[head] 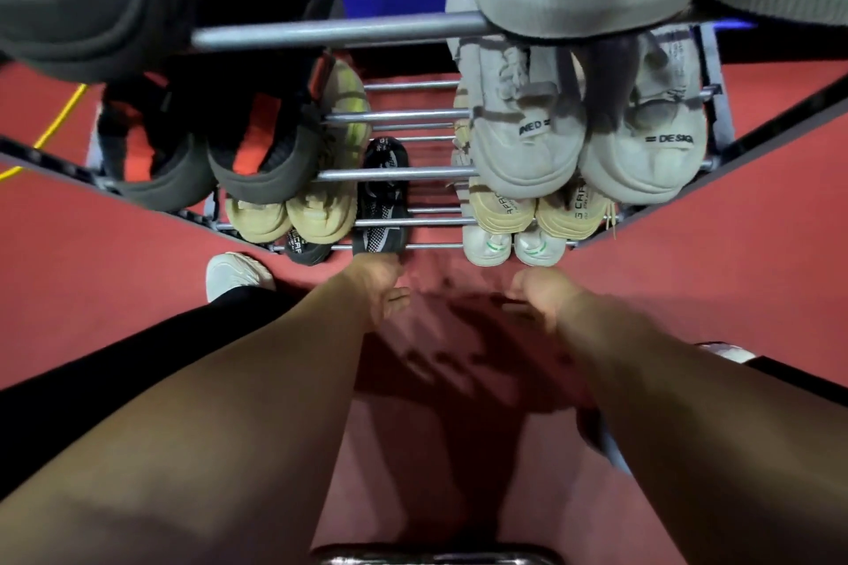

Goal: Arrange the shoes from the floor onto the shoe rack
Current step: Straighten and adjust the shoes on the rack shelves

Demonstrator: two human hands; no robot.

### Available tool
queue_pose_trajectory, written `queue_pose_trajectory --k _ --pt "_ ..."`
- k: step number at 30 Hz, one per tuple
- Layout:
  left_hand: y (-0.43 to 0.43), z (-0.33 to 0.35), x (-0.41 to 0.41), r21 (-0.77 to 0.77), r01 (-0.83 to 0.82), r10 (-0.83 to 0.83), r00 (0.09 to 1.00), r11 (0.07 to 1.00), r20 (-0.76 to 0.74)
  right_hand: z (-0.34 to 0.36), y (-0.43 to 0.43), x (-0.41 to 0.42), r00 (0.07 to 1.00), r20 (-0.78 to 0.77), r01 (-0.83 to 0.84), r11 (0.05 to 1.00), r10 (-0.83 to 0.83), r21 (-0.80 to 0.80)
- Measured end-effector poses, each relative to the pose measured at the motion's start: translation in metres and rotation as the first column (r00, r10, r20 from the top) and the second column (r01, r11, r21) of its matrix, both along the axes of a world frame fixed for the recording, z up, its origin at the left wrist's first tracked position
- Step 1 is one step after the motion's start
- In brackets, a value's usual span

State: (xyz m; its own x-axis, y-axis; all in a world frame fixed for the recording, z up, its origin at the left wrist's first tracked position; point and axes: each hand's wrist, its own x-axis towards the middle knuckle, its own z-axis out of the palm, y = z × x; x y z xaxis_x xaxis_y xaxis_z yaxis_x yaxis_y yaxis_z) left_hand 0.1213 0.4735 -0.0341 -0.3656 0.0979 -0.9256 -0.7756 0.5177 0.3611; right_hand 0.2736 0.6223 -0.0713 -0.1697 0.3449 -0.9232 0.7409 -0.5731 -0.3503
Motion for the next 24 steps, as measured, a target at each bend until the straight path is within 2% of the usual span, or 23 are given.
queue_pose_trajectory --k 7,12,17,21,24 --pt "-0.06 0.012 -0.024 0.029 -0.017 0.017 1.0 0.999 -0.009 0.023 -0.057 -0.013 0.991 -0.025 -0.13 0.99 0.129 -0.049" --pt "-0.087 0.01 -0.033 0.095 -0.063 0.064 0.998 0.993 -0.001 0.039 -0.086 -0.027 0.987 -0.075 -0.15 0.986 0.145 -0.07" --pt "-0.092 -0.009 -0.029 0.114 -0.128 0.124 0.992 0.985 0.037 0.045 -0.095 -0.052 0.984 -0.178 -0.054 0.988 0.027 -0.148" --pt "-0.078 -0.03 -0.027 0.128 -0.214 0.215 0.977 0.968 0.009 0.035 -0.08 -0.072 0.986 -0.167 -0.034 0.988 0.009 -0.151" --pt "-0.064 -0.04 -0.031 0.128 -0.282 0.279 0.96 0.951 0.034 0.023 -0.071 -0.089 0.977 -0.198 0.04 0.982 -0.077 -0.186"
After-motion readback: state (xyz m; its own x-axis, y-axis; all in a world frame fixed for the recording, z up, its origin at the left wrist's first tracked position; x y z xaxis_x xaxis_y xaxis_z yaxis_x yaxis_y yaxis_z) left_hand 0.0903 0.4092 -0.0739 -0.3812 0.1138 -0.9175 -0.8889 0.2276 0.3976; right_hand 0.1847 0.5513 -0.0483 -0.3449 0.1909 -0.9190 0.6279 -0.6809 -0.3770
